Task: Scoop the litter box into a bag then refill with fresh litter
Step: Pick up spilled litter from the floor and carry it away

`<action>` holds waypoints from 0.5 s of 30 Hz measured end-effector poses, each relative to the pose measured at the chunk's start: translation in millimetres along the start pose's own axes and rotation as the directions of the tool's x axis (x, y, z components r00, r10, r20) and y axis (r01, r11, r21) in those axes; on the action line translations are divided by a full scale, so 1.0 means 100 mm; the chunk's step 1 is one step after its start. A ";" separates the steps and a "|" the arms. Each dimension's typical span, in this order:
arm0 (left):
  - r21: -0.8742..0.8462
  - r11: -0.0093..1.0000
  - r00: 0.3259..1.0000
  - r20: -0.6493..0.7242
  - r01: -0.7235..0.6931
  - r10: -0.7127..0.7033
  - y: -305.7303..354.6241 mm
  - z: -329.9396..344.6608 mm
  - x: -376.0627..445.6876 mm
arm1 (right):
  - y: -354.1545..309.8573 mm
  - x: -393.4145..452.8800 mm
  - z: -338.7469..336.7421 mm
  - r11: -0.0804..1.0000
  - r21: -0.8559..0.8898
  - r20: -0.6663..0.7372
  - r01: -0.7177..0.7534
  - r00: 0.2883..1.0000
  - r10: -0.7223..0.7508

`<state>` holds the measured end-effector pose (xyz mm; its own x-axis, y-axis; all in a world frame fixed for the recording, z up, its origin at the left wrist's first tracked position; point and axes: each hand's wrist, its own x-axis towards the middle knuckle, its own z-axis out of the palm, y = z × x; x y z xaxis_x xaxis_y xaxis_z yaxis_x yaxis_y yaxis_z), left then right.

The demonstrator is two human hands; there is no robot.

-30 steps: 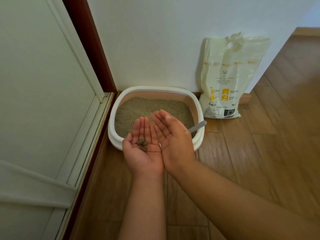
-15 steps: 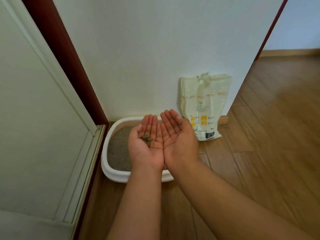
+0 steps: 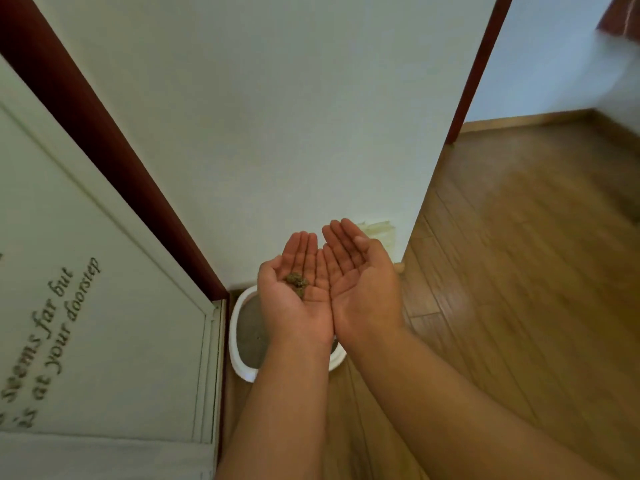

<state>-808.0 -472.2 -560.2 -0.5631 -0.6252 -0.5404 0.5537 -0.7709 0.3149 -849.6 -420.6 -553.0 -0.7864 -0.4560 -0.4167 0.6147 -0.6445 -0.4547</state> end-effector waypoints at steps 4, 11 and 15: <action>0.005 1.000 1.000 -0.022 0.004 -0.004 0.39 0.99 -0.98 | -0.67 -0.82 0.95 0.998 0.047 -0.019 -0.033 0.999 0.034; 0.042 0.999 0.999 0.051 0.006 -0.008 0.71 2.26 -2.31 | -1.69 -1.94 2.08 0.998 0.058 0.048 0.013 0.999 -0.016; 0.050 0.999 0.995 0.096 -0.016 0.011 0.63 2.60 -2.77 | -2.09 -2.28 2.25 0.997 0.066 0.099 0.044 0.994 -0.051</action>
<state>-777.2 -379.4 -187.9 -0.6137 -0.6423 -0.4592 0.5310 -0.7661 0.3620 -812.3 -320.3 -186.2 -0.8186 -0.4813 -0.3134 0.5740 -0.7032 -0.4195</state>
